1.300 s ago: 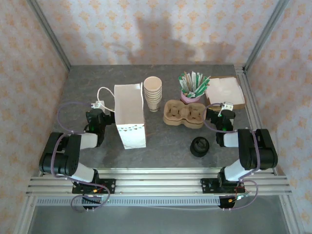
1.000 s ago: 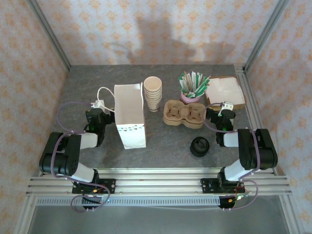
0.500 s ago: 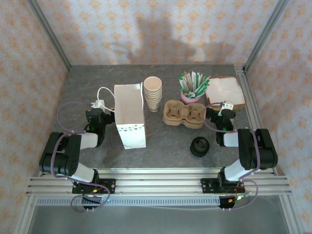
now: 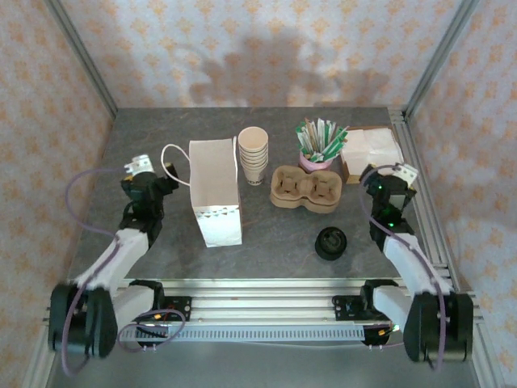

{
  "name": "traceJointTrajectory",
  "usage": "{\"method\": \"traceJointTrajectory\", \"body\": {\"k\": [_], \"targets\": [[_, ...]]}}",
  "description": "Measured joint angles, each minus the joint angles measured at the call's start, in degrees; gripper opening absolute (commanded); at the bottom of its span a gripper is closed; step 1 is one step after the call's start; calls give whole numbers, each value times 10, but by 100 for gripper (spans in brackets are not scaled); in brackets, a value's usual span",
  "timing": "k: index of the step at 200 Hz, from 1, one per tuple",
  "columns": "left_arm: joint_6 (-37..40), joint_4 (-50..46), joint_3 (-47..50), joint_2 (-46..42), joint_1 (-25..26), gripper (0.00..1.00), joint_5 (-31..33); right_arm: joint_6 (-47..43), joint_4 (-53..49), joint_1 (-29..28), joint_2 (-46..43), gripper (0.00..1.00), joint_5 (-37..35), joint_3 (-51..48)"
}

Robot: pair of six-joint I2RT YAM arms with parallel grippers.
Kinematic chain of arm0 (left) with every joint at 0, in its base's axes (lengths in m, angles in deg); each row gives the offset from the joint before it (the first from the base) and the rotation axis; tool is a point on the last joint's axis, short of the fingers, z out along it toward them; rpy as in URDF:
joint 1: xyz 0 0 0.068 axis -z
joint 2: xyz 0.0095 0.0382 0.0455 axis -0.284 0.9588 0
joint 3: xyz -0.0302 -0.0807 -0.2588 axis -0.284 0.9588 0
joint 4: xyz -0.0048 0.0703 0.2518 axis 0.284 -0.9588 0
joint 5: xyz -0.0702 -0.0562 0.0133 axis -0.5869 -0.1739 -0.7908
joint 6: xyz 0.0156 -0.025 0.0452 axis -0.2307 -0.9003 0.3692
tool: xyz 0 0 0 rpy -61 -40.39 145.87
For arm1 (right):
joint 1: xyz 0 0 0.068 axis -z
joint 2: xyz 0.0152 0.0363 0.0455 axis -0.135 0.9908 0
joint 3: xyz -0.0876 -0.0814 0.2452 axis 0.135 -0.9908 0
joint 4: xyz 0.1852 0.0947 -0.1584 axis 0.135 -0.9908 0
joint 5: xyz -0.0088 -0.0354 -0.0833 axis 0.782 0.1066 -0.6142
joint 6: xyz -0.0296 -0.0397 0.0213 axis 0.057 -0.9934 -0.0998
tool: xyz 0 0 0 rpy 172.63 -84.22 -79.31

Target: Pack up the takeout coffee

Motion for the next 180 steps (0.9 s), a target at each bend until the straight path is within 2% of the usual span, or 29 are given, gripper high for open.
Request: {"method": "traceJointTrajectory", "body": {"k": [29, 51, 78, 102, 119, 132, 142, 153, 164, 180], "targets": [[-188, -209, -52, -161, -1, 100, 64, 90, -236, 9, -112, 99, -46, 66], [-255, -308, -59, -255, -7, 100, 56, 140, -372, 9, -162, 97, -34, 137], [-277, -418, -103, -302, -7, 100, -11, 173, -478, 9, -160, 90, 57, 274], [-270, -494, -176, -295, -7, 100, -74, 184, -529, -5, -94, 86, 176, 421], [-257, -529, -214, -283, -7, 100, -116, 190, -540, -75, -27, 78, 224, 502], [-247, -549, -229, -271, -7, 100, -145, 193, -540, -161, 14, 75, 223, 532], [-243, -563, -231, -263, -7, 100, -162, 197, -538, -226, 45, 67, 217, 545], [-240, -581, -231, -253, -7, 100, -175, 198, -534, -281, 87, 63, 211, 558], [-240, -593, -230, -247, -7, 100, -184, 206, -532, -319, 130, 57, 201, 574], [-240, -600, -225, -249, -7, 100, -190, 210, -522, -359, 199, 56, 182, 605]]}}
